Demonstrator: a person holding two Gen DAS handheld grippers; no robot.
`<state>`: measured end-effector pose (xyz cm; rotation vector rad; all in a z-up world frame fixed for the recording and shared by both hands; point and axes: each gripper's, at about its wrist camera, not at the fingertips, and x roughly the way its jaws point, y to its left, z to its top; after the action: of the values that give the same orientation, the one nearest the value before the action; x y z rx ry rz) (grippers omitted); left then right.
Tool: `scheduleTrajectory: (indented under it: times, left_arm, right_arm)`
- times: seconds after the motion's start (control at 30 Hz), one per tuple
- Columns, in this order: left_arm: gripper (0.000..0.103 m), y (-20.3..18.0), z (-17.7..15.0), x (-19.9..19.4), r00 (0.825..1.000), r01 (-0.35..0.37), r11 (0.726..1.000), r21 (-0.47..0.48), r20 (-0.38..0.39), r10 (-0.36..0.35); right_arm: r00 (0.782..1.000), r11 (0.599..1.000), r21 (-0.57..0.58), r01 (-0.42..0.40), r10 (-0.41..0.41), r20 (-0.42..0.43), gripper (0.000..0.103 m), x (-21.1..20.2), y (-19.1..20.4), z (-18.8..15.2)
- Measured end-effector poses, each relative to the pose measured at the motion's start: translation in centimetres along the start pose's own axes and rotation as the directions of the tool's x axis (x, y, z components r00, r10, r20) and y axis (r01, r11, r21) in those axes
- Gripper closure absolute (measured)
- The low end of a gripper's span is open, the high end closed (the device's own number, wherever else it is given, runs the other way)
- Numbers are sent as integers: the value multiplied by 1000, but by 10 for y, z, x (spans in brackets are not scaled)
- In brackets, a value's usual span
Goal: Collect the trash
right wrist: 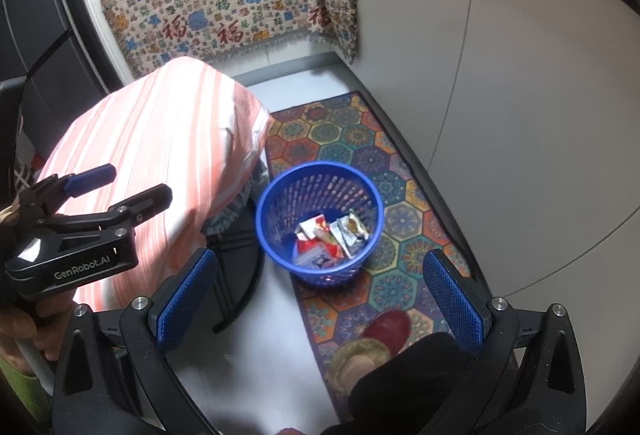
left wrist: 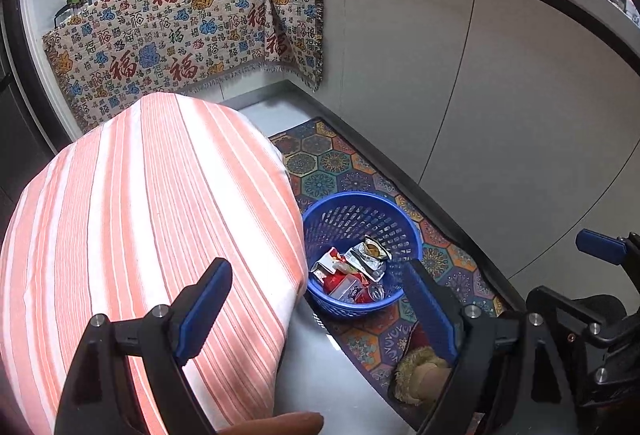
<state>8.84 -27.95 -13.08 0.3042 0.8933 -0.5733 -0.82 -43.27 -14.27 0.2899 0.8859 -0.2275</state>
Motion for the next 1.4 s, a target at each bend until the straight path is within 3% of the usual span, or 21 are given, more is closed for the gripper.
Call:
scheduleTrajectory:
  times: [1.4]
  left_arm:
    - [15, 1, 4, 0, 1000, -7, 1000, -5, -10, 6]
  right_arm:
    - [999, 1000, -15, -25, 25, -24, 0, 6, 4, -2]
